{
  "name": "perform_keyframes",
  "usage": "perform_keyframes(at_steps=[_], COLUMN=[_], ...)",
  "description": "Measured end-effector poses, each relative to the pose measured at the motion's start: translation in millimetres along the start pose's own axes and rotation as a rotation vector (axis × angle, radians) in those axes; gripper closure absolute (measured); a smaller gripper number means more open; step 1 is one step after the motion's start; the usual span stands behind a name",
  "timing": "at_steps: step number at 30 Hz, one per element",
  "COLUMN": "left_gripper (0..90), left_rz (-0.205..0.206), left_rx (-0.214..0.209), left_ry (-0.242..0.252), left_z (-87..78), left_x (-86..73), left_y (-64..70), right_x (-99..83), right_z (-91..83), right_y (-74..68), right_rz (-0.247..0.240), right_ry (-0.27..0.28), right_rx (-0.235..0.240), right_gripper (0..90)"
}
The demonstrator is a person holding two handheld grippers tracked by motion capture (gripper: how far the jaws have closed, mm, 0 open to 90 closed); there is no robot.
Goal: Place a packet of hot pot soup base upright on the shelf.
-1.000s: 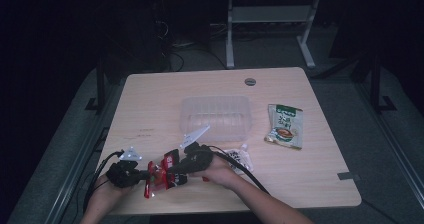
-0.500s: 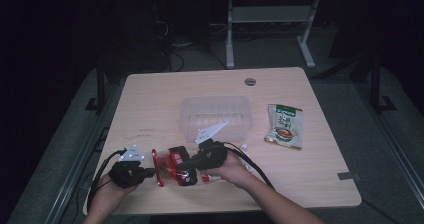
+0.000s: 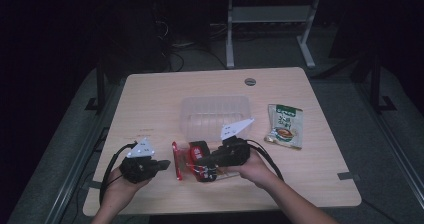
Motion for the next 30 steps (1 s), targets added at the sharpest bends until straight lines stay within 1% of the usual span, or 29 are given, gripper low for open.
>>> perform_keyframes(at_steps=[1,2,3,4,5,6,7,8,10,11,13,15,17,19,20,21,22,23,24,25,28,30], left_gripper=[89.9,89.9,89.9,89.9,89.9,89.9,89.9,89.9,89.9,89.9,89.9,89.9,89.9,89.9,89.9,89.9,89.9,89.9,89.9,89.9,89.8,89.9], left_rz=[0.008,0.008,0.027,0.038,0.041,0.054,0.074,0.074,0.091,0.095,0.110,0.116,0.117,0.126,0.123,0.110,0.110,0.115,0.115,0.116,0.117,0.126], left_rx=[-0.007,-0.013,-0.016,-0.022,-0.025,-0.030,-0.040,-0.040,-0.050,-0.054,-0.067,-0.070,-0.077,-0.082,-0.090,-0.106,-0.106,-0.118,-0.118,-0.127,-0.151,-0.153], left_ry=[0.003,0.016,0.013,0.016,0.024,0.024,0.023,0.023,0.019,0.019,0.019,0.017,0.021,0.012,0.015,0.023,0.023,0.021,0.021,0.017,0.014,0.010], left_z=[1.7,4.3,6.1,8.7,11.9,14.9,22.0,22.0,29.2,32.8,41.0,42.4,45.0,45.8,46.5,48.6,48.6,50.1,50.1,50.9,54.5,56.6], left_x=[4.2,8.5,13.1,17.7,22.3,26.7,34.6,34.6,41.3,44.0,49.7,50.8,51.2,50.5,50.3,49.7,49.7,49.6,49.6,49.5,49.1,49.0], left_y=[2.7,5.8,7.2,9.3,11.8,13.7,17.4,17.4,20.1,21.7,25.8,26.7,29.3,29.8,30.1,31.7,31.7,32.5,32.5,33.3,36.9,39.0], right_x=[0.0,-0.9,-3.0,-3.0,-4.1,-5.2,-7.3,-7.3,-9.6,-10.3,-10.0,-9.3,-7.8,-6.6,-6.1,-4.9,-4.9,-3.3,-3.3,-2.6,-1.0,-0.2], right_z=[0.0,-4.2,-12.5,-12.5,-16.5,-20.1,-26.6,-26.6,-31.6,-33.8,-38.0,-38.8,-38.4,-36.6,-35.4,-32.7,-32.7,-31.3,-31.3,-31.5,-32.9,-34.9], right_y=[0.0,-0.5,-1.5,-1.5,-2.1,-2.3,-2.5,-2.5,-3.0,-3.5,-5.0,-5.7,-6.7,-7.9,-8.6,-9.4,-9.4,-9.9,-9.9,-10.1,-9.2,-8.3], right_rz=[0.000,0.001,0.005,0.005,0.008,0.010,0.012,0.012,0.007,0.012,0.004,0.002,-0.006,-0.012,-0.015,-0.024,-0.024,-0.031,-0.031,-0.027,-0.032,-0.032], right_ry=[0.000,0.007,0.017,0.017,0.026,0.035,0.043,0.043,0.041,0.042,0.058,0.061,0.079,0.084,0.085,0.091,0.091,0.091,0.091,0.090,0.102,0.112], right_rx=[0.000,0.000,-0.003,-0.003,-0.005,-0.005,-0.006,-0.006,-0.005,-0.001,0.016,0.022,0.033,0.037,0.042,0.052,0.052,0.053,0.053,0.055,0.057,0.058], right_gripper=[90.0,90.0,90.0,90.0,90.0,90.0,90.0,90.0,90.0,90.0,90.0,90.0,90.0,90.0,90.0,90.0,90.0,90.0,90.0,90.0,90.0,90.0])
Point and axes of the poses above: each handheld gripper's, and its own axes: z roughly forward along the jaws, x roughly out of its top, y roughly to its right, the point moved 2 cm from there along z, roughly forward along the jaws, and after that the axes turned 1 degree about -z, right-handed, at the moved point
